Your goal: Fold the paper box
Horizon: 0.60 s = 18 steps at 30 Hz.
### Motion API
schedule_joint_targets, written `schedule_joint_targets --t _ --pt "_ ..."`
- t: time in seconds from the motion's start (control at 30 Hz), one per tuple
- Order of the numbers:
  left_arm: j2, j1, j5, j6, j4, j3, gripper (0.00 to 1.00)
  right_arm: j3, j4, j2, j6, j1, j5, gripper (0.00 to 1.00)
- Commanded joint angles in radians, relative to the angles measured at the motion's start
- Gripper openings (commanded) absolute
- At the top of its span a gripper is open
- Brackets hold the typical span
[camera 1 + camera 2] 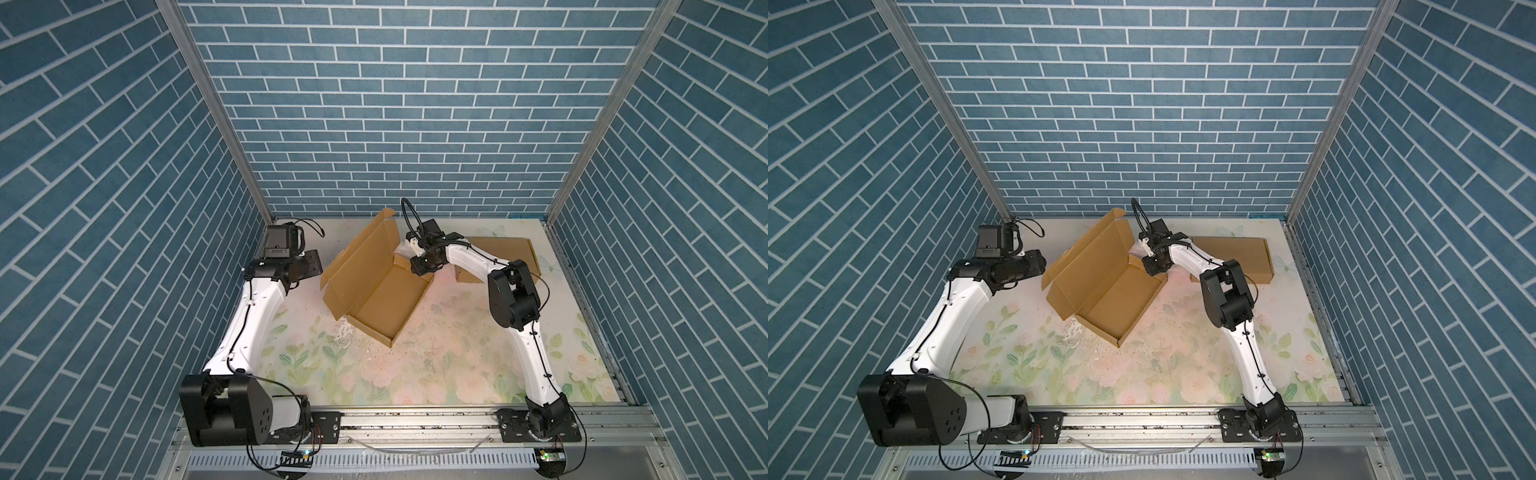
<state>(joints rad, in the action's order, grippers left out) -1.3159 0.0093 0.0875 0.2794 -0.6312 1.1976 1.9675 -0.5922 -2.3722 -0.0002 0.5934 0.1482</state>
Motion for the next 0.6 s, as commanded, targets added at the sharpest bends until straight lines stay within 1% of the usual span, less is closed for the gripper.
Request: schedule_joint_targets --t 0.0,0.03,0.1,0.27,0.33,0.5,0.57 --pt "0.031 0.028 -0.008 -0.01 -0.011 0.005 0.56 -0.055 0.014 0.063 0.061 0.019 -0.054 0.32" --pt "0.031 0.035 -0.009 -0.013 -0.012 0.005 0.56 -0.098 0.031 0.09 0.087 0.019 -0.086 0.3" --pt "0.032 0.046 -0.006 -0.017 -0.013 0.008 0.55 -0.178 0.063 0.14 0.128 0.019 -0.114 0.28" --pt "0.027 0.063 0.01 -0.021 -0.009 0.011 0.54 -0.372 0.129 0.278 0.254 0.019 -0.153 0.22" --pt "0.027 0.063 0.02 -0.02 -0.004 0.008 0.54 -0.436 0.138 0.321 0.326 0.019 -0.176 0.22" --pt "0.033 0.063 0.042 -0.022 0.012 -0.01 0.53 -0.597 0.156 0.422 0.526 0.02 -0.221 0.25" --pt "0.033 0.063 0.053 -0.026 0.015 -0.02 0.53 -0.681 0.195 0.469 0.602 0.02 -0.214 0.27"
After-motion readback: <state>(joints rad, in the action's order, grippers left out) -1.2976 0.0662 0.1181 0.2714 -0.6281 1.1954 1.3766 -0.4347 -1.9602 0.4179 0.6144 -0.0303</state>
